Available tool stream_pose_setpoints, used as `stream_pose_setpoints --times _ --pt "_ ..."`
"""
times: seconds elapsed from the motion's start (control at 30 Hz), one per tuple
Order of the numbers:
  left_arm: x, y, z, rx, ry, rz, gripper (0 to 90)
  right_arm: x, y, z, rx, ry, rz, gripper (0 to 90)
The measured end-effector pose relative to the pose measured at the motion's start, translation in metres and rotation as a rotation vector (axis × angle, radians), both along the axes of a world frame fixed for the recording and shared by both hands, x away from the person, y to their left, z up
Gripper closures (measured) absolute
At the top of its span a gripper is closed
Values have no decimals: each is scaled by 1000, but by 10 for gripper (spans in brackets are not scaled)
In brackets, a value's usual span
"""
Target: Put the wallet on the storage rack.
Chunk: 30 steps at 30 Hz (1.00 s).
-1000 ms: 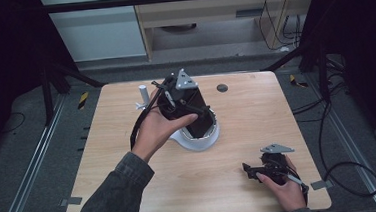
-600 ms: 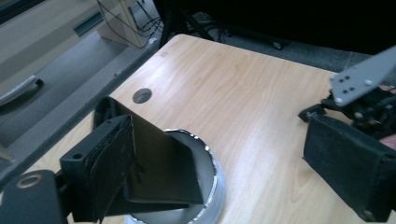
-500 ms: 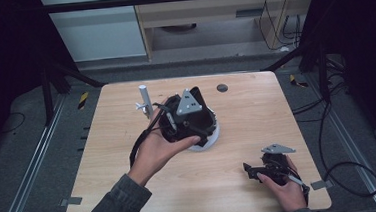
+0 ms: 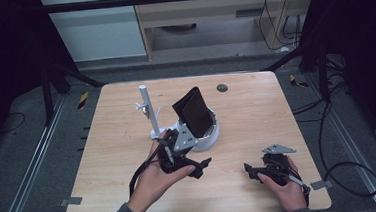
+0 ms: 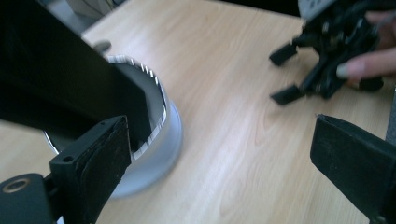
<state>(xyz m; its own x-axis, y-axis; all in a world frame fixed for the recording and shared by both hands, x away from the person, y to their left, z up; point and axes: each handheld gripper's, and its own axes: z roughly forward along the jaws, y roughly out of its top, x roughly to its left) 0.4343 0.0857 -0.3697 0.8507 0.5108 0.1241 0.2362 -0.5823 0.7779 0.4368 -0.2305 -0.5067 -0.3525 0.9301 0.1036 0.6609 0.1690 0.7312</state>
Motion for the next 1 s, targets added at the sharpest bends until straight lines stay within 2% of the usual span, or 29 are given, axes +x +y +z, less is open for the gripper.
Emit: stream_pose_setpoints --times 0.07,0.13,0.17,0.2,0.23,0.27,0.3,0.33,0.43,0.5,0.57,0.6,0.63,0.73,0.9,1.0 --pt "-2 9 -17 -2 28 11 46 0 0 0 -2 -3 0 50" --pt "-2 19 -32 11 38 35 43 0 0 -1 -5 2 -5 48" --pt "0 30 -43 13 51 60 43 0 0 -2 -11 1 -6 48" --pt "0 30 -43 13 51 60 43 0 0 -2 -11 1 -6 48" --pt "2 42 -52 0 69 81 44 1 0 -2 -12 -1 -8 45" --pt "2 42 -52 0 69 81 45 0 0 -2 -12 -1 -9 45" --pt "4 54 -61 -7 82 112 47 0 1 -2 -13 0 -10 44" --pt "4 54 -61 -7 82 112 48 0 1 -2 -13 0 -10 44" --pt "8 71 -73 12 91 153 48 1 1 -2 -17 -4 -10 42" --pt "14 87 -84 9 100 204 48 1 1 -3 -21 -8 -10 41" --pt "16 93 -87 9 103 224 51 1 1 -3 -19 -8 -11 39" --pt "20 105 -95 -2 110 264 52 1 1 -3 -19 -9 -9 36" --pt "20 105 -95 -2 110 264 56 0 2 -3 -17 -8 -10 35" --pt "27 125 -112 0 121 334 62 1 1 -4 -23 -16 -6 33" --pt "32 141 -123 -2 134 378 64 1 2 -4 -29 -18 -9 27" --pt "35 149 -127 14 130 407 64 1 3 -5 -35 -20 -5 22"
